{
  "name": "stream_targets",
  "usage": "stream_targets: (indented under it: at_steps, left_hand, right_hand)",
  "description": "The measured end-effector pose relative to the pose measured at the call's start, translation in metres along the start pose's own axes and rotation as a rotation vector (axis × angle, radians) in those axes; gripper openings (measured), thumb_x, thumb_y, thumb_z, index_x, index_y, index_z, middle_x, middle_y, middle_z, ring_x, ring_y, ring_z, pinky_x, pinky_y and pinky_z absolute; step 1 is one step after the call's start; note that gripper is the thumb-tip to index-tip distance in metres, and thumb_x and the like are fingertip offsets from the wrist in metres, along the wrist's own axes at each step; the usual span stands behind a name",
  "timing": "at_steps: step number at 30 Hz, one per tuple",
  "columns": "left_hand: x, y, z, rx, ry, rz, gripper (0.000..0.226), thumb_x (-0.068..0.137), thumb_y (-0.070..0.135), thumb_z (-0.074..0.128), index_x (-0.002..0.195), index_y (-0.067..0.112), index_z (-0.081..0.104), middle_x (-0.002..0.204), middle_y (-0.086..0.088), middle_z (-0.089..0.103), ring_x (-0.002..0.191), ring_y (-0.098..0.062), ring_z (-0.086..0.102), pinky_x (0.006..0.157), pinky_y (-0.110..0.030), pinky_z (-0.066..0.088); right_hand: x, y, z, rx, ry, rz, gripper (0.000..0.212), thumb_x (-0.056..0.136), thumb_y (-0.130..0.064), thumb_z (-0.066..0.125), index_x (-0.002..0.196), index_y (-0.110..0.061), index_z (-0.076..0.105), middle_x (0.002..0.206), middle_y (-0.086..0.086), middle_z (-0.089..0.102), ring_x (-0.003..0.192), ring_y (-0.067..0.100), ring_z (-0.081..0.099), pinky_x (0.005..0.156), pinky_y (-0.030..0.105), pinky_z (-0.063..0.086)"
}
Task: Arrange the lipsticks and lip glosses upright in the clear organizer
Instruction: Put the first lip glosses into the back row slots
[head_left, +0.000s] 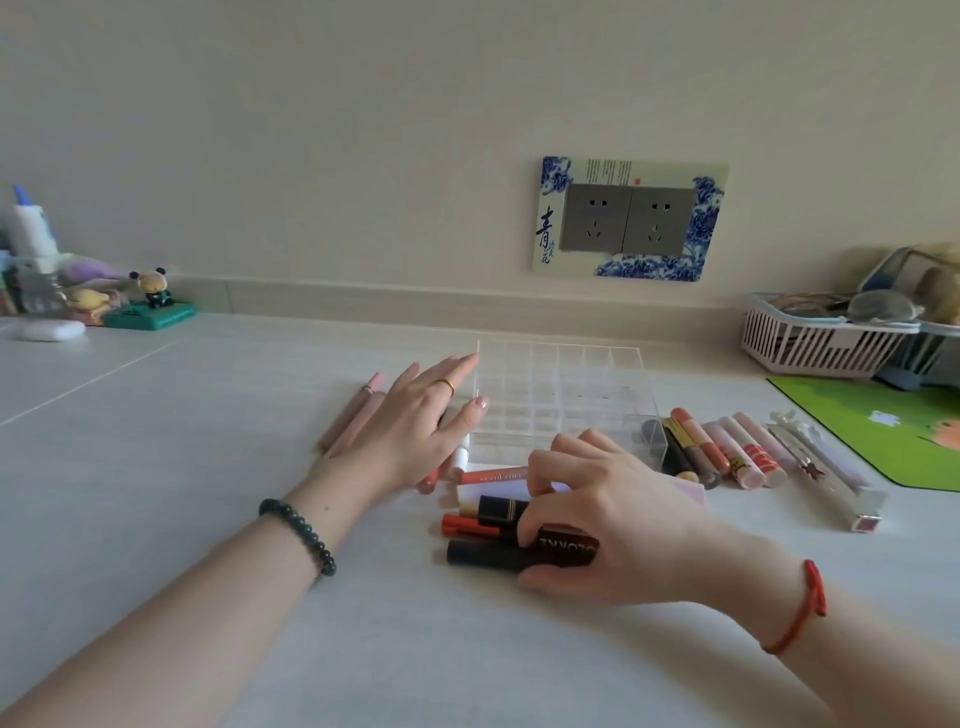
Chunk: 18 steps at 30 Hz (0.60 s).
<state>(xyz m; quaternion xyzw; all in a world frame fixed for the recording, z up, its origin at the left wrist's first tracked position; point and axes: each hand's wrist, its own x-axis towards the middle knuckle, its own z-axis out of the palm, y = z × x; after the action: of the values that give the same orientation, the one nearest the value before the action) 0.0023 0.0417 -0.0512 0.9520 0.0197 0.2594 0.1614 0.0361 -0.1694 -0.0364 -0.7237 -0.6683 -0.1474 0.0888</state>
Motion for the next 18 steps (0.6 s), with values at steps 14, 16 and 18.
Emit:
stream_targets:
  at_steps: [14, 16, 18]
  left_hand:
    - [-0.001, 0.001, 0.004, 0.031, -0.037, -0.032, 0.056, 0.096, 0.041, 0.029, 0.146, 0.018, 0.018, 0.152, 0.0, 0.027, 0.14, -0.004, 0.01, 0.089, 0.001, -0.022]
    - [0.001, 0.0, 0.006, 0.042, -0.051, -0.02, 0.057, 0.096, 0.042, 0.027, 0.145, 0.015, 0.017, 0.154, 0.001, 0.02, 0.141, -0.004, 0.009, 0.082, 0.003, -0.026]
    - [0.001, -0.003, 0.007, 0.061, -0.06, -0.025, 0.058, 0.096, 0.044, 0.026, 0.145, 0.016, 0.016, 0.154, 0.002, 0.02, 0.142, -0.006, 0.01, 0.083, 0.002, -0.026]
  right_hand:
    - [0.011, 0.011, -0.025, 0.852, 0.535, 0.283, 0.009, 0.078, -0.03, 0.065, 0.074, -0.023, 0.062, 0.069, -0.003, 0.062, 0.062, 0.009, 0.055, 0.059, 0.022, 0.044]
    - [0.025, 0.026, -0.034, 0.923, 0.698, 0.375, 0.014, 0.083, -0.024, 0.055, 0.08, -0.011, 0.057, 0.069, 0.0, 0.064, 0.054, 0.004, 0.053, 0.052, 0.015, 0.044]
    - [0.042, 0.042, -0.04, 0.932, 0.775, 0.443, 0.011, 0.088, -0.014, 0.049, 0.087, -0.004, 0.052, 0.072, 0.004, 0.066, 0.05, 0.004, 0.052, 0.049, 0.015, 0.044]
